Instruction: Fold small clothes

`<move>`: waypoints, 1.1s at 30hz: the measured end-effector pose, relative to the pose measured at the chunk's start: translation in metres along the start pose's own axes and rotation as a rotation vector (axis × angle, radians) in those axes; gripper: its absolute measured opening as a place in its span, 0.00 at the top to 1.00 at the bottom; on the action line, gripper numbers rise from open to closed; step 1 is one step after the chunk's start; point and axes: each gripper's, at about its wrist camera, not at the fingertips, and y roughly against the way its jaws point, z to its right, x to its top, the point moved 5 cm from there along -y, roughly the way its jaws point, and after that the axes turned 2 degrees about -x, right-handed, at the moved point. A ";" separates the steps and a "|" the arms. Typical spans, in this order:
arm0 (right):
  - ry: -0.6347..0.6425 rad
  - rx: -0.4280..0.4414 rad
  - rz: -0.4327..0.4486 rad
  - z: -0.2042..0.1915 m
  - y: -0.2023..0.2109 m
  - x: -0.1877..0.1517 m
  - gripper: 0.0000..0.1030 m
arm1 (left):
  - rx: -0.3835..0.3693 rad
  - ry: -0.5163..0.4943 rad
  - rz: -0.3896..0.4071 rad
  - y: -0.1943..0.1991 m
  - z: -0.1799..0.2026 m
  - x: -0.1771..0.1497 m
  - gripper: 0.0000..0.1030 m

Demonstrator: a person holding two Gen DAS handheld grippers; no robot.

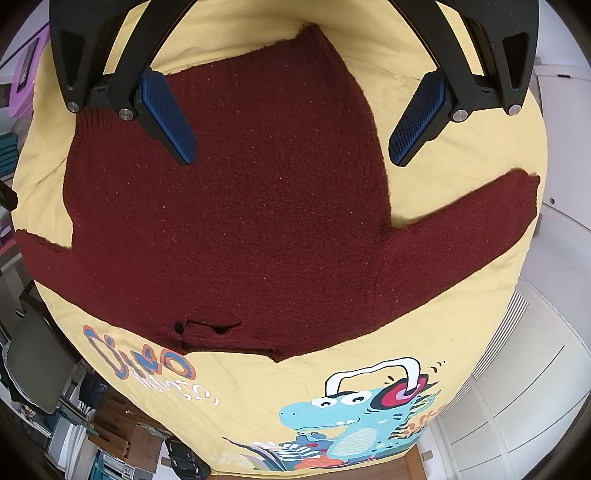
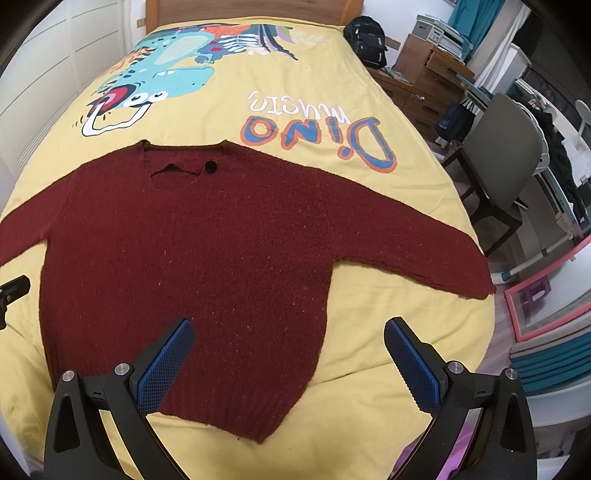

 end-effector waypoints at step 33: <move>-0.206 0.057 0.056 0.095 -0.065 0.033 0.00 | 0.049 -0.032 -0.005 -0.019 -0.007 0.032 0.01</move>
